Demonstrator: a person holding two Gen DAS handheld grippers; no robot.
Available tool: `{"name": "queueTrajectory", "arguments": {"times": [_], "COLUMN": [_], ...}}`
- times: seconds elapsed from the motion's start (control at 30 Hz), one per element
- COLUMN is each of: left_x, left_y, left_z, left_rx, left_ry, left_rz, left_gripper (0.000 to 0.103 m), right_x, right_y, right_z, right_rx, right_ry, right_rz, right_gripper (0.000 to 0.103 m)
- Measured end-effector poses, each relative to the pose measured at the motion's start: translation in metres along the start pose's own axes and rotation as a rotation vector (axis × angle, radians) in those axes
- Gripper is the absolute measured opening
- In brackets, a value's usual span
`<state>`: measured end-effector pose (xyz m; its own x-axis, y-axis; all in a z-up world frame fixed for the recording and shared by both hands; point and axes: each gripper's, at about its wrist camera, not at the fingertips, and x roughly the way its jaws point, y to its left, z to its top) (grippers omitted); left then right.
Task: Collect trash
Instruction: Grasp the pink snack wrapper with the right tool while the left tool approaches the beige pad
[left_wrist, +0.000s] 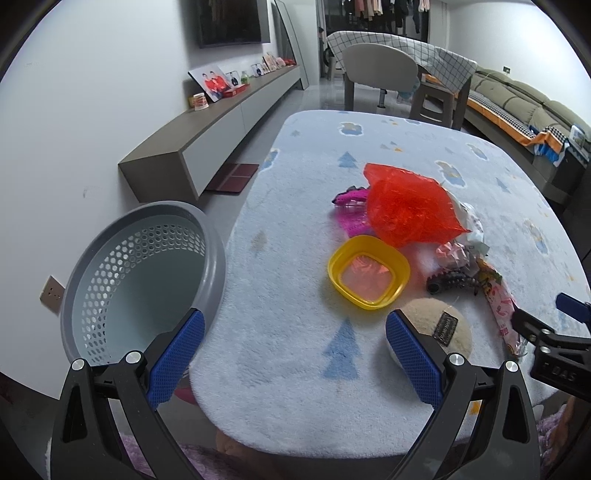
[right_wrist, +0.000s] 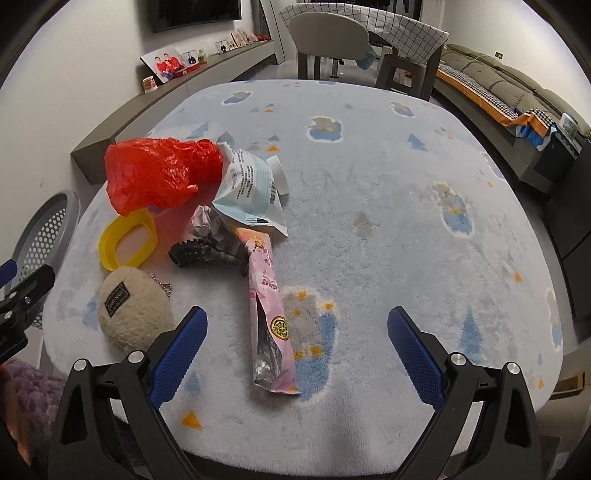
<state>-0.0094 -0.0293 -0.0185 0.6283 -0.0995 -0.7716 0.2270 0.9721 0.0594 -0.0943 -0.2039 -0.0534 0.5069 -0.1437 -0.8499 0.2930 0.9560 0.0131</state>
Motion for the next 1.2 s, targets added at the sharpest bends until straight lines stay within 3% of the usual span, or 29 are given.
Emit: {"name": "queueTrajectory", "arguments": {"times": [0.17,0.23,0.53,0.67,0.8,1.2], "left_x": [0.001,0.001,0.002,0.002,0.005,0.006], "left_y": [-0.006,-0.009,-0.023,-0.03,-0.038,-0.065], "left_z": [-0.005,-0.005,-0.012,-0.015,-0.018,-0.025], "left_rx": [0.013,0.019,0.047,0.07,0.086,0.122], "left_ry": [-0.007,-0.012,-0.023,-0.028,-0.018,-0.019], "left_rz": [-0.016,-0.022,-0.055,-0.061,-0.087,-0.156], "left_gripper": [0.097,0.097,0.097,0.097,0.097,0.097], "right_x": [0.015,0.018,0.033,0.036,0.024,-0.014], "right_y": [0.006,0.007,0.012,0.014,0.01,-0.034], "right_z": [0.002,0.002,0.004,0.002,0.0,-0.006], "right_rx": [-0.027,-0.041,-0.081,-0.081,-0.067,0.1], "right_ry": [0.01,0.016,0.064,0.087,0.055,-0.028], "right_rz": [-0.017,-0.024,-0.011,0.027,0.066,0.137], "right_gripper": [0.093,0.088,0.047,0.02,0.015,0.015]}}
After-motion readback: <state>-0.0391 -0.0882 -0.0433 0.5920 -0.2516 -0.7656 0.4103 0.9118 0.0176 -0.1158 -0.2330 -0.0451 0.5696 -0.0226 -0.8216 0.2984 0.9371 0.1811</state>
